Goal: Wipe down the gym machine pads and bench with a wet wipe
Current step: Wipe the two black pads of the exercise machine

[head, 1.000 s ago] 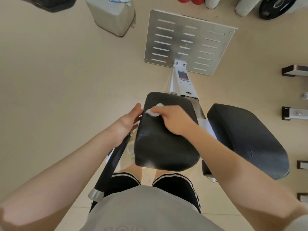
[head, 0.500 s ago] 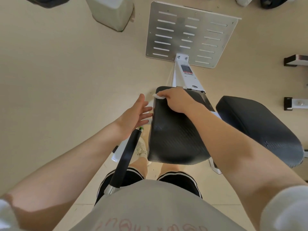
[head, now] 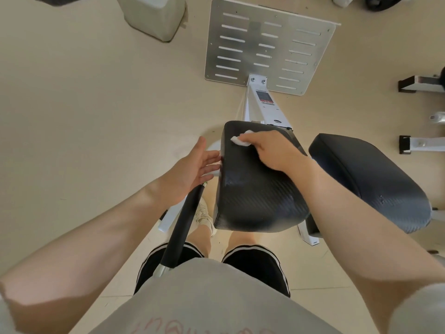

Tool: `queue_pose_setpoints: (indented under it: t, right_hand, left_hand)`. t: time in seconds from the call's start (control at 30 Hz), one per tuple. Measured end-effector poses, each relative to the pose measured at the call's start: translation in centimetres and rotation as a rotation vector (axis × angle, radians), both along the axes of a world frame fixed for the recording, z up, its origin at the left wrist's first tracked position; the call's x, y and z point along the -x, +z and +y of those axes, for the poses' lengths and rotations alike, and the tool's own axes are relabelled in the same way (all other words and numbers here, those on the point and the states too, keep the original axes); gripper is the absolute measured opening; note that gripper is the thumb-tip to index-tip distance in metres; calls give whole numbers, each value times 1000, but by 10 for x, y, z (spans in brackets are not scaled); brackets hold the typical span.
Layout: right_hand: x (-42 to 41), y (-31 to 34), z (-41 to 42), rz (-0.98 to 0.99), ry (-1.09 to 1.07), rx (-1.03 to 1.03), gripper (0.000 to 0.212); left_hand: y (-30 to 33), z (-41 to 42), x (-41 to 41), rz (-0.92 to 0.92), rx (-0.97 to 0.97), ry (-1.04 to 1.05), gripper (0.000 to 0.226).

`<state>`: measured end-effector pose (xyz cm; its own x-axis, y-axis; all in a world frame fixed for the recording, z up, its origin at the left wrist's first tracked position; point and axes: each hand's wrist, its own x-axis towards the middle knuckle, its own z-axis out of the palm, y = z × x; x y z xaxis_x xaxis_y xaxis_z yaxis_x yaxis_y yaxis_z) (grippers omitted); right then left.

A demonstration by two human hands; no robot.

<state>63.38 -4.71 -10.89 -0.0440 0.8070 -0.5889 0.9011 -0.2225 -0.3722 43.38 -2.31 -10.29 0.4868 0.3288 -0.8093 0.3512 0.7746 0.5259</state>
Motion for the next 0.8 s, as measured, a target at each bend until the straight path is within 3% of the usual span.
queue_pose_setpoints:
  t: [0.1, 0.33, 0.43, 0.57, 0.6, 0.67, 0.8]
  right_hand:
    - [4, 9, -7, 53, -28, -4, 44]
    - [20, 42, -73, 302, 222, -224, 41]
    - [12, 35, -62, 224, 88, -206, 40]
    - [-18, 9, -26, 96, -163, -2, 44]
    - [-23, 3, -19, 71, -181, 14, 45]
    - [-29, -3, -12, 55, -173, 19, 46]
    - [-14, 25, -38, 159, 15, -84, 41]
  left_hand:
    - [2, -5, 0, -23, -13, -8, 65]
    - [8, -16, -9, -1, -83, -41, 61]
    - [11, -18, -10, -12, -118, -79, 59]
    - [6, -28, -14, 55, -253, -128, 29]
    - [4, -30, -15, 75, -316, -161, 31]
    - [0, -31, -14, 92, -386, -167, 41]
    - [4, -30, -17, 89, -385, -119, 37]
